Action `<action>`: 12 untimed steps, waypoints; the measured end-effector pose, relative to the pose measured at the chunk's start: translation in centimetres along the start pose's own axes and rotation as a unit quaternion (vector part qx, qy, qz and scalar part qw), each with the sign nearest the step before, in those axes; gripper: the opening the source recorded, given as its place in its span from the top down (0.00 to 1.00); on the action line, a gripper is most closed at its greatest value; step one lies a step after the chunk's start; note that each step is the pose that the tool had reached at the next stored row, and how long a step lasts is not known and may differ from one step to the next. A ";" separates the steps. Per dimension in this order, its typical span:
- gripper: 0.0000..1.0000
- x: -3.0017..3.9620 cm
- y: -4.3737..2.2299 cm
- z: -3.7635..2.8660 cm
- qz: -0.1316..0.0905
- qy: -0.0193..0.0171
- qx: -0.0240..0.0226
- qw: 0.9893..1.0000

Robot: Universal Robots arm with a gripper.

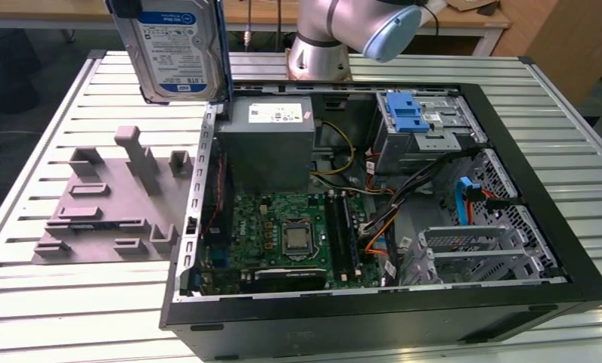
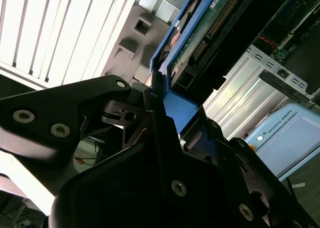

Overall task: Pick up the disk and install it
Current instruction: 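Pick up the disk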

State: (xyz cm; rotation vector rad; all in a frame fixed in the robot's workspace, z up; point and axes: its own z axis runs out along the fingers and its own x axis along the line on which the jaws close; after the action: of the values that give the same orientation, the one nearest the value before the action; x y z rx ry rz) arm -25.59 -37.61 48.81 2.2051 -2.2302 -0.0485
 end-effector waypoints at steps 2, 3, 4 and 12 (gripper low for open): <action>0.64 0.00 -0.18 0.00 0.000 0.000 0.000 1.000; 0.64 0.00 -0.27 -0.01 0.000 0.000 0.000 1.000; 0.64 0.00 -0.35 -0.01 0.000 0.000 0.000 1.000; 0.64 0.00 -0.42 -0.01 0.000 0.000 0.000 1.000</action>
State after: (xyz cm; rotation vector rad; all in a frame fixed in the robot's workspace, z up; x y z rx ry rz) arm -25.16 -37.61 48.81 2.2051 -2.2302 -0.0485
